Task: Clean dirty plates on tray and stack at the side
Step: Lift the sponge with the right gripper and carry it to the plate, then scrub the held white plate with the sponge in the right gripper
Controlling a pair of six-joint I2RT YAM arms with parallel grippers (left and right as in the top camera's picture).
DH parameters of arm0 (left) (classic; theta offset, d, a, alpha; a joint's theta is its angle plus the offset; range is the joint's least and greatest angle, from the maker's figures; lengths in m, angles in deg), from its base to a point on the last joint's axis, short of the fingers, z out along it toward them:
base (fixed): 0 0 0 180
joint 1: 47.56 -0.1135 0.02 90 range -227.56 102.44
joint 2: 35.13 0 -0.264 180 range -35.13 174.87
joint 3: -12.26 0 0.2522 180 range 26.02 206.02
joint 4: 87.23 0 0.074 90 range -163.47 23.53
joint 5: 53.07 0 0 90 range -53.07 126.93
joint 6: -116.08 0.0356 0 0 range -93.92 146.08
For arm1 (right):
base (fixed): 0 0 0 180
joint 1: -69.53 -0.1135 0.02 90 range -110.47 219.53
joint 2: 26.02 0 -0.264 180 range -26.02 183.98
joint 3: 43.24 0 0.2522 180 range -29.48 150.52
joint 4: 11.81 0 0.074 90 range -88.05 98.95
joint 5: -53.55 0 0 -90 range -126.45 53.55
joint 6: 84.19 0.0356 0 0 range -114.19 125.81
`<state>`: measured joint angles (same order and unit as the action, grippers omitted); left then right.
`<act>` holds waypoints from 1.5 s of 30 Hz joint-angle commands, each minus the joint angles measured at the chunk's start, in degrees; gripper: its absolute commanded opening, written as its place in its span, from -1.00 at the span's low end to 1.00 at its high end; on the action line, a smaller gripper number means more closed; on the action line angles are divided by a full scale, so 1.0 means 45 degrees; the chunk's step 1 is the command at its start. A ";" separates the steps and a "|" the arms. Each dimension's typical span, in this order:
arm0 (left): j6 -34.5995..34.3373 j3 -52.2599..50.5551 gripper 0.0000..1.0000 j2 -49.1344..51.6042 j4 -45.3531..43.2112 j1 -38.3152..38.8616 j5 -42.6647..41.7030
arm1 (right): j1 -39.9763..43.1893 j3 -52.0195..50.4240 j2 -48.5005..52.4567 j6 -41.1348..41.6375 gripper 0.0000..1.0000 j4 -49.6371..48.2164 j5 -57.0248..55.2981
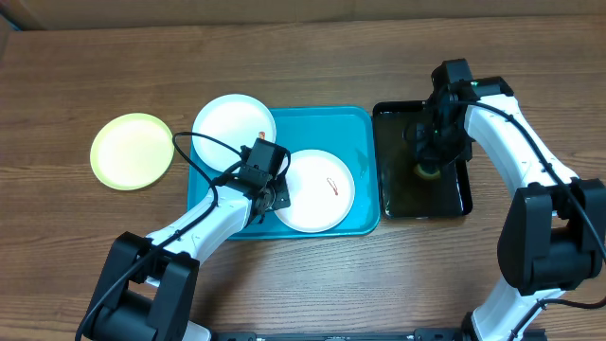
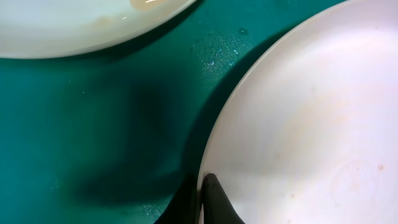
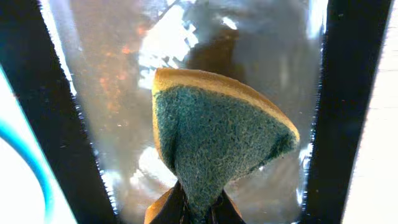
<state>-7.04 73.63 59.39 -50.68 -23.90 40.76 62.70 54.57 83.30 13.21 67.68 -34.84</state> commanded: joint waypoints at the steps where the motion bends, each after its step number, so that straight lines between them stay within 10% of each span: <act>1: -0.0073 -0.0053 -0.92 0.0277 0.0209 0.0083 0.0005 | -0.0049 0.0340 -0.0481 -0.0544 -0.93 -0.0345 -0.0661; 17: -0.0078 -0.0053 -0.92 0.0282 0.0204 0.0083 -0.0107 | -0.2555 0.0549 -0.0554 -0.1987 -0.92 -0.0262 0.4750; 33: -0.0073 -0.0053 -0.92 0.0282 0.0228 0.0083 -0.0194 | -0.7645 -0.1248 -0.0549 -0.0597 -0.93 -0.4153 -0.4357; 45: -0.0073 -0.0053 -0.92 0.0282 0.0306 0.0083 -0.0194 | -0.7543 -0.2657 -0.0544 -0.0593 -0.93 -0.5625 -0.4624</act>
<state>-7.04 73.70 59.39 -50.36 -23.90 40.17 28.62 44.45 83.11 10.02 43.77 -54.12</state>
